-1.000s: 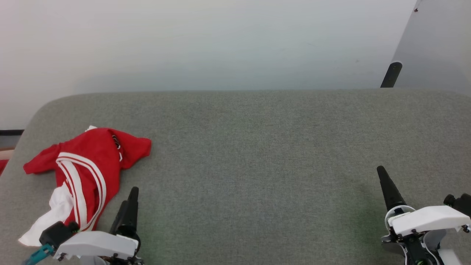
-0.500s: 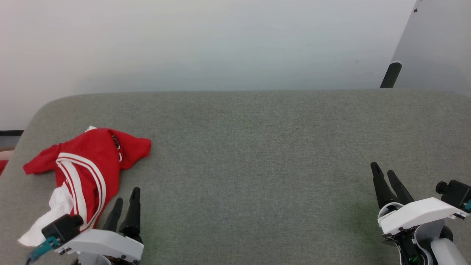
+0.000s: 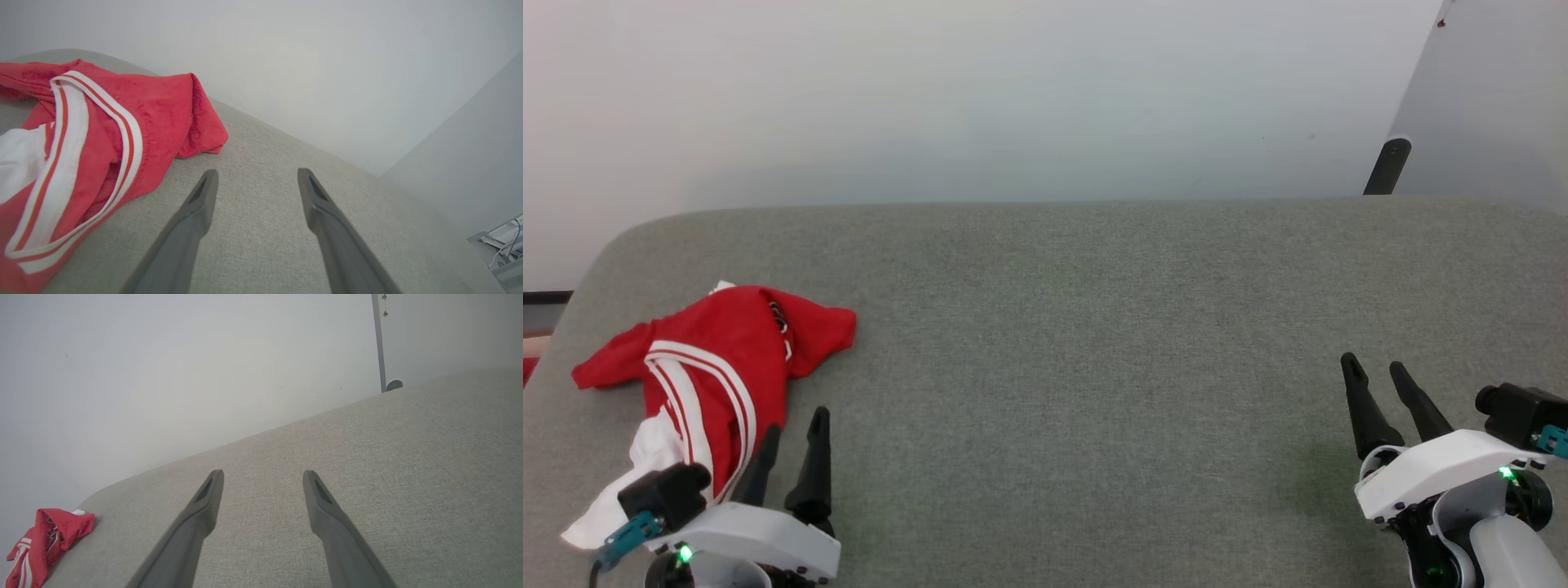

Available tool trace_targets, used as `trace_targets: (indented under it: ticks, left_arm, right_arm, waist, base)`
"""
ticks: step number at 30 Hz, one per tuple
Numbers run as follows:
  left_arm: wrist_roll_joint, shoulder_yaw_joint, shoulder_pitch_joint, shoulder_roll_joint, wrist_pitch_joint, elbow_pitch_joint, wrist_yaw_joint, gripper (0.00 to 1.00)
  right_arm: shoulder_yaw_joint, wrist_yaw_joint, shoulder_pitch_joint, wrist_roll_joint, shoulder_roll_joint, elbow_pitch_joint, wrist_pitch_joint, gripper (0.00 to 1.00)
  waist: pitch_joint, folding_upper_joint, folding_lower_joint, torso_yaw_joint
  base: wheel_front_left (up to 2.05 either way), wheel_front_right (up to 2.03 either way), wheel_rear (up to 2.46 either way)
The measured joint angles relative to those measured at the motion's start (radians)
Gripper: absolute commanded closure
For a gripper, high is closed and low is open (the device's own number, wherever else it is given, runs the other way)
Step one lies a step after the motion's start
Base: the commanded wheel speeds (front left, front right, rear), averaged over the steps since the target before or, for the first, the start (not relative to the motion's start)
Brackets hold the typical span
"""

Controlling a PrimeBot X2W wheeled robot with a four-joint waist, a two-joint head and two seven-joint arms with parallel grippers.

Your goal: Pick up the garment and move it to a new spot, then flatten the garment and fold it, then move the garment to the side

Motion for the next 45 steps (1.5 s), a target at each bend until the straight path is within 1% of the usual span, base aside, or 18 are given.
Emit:
trace_targets:
  ticks: [18, 31, 45]
  left_arm:
    - [0.190, 0.005, -0.012, 0.012, -0.046, 0.009, -0.016, 0.00]
    - [0.250, 0.019, -0.015, 0.016, -0.077, 0.032, -0.022, 0.00]
    - [0.337, 0.021, -0.028, 0.028, -0.104, 0.060, -0.026, 0.00]
  right_arm:
    - [-0.022, 0.000, -0.021, -0.205, 0.000, 0.021, -0.050, 0.00]
    - [-0.043, 0.000, -0.022, -0.331, 0.001, 0.024, -0.089, 0.00]
    - [-0.079, 0.000, -0.023, -0.435, 0.019, 0.034, -0.125, 0.00]
  waist:
    - [-0.002, 0.0000, 0.0000, -0.004]
    - [-0.006, 0.0000, 0.0000, -0.009]
    - [-0.007, 0.0000, 0.0000, -0.011]
  base:
    - [0.00, 0.00, 0.00]
    - [0.00, 0.00, 0.00]
    - [0.00, 0.00, 0.00]
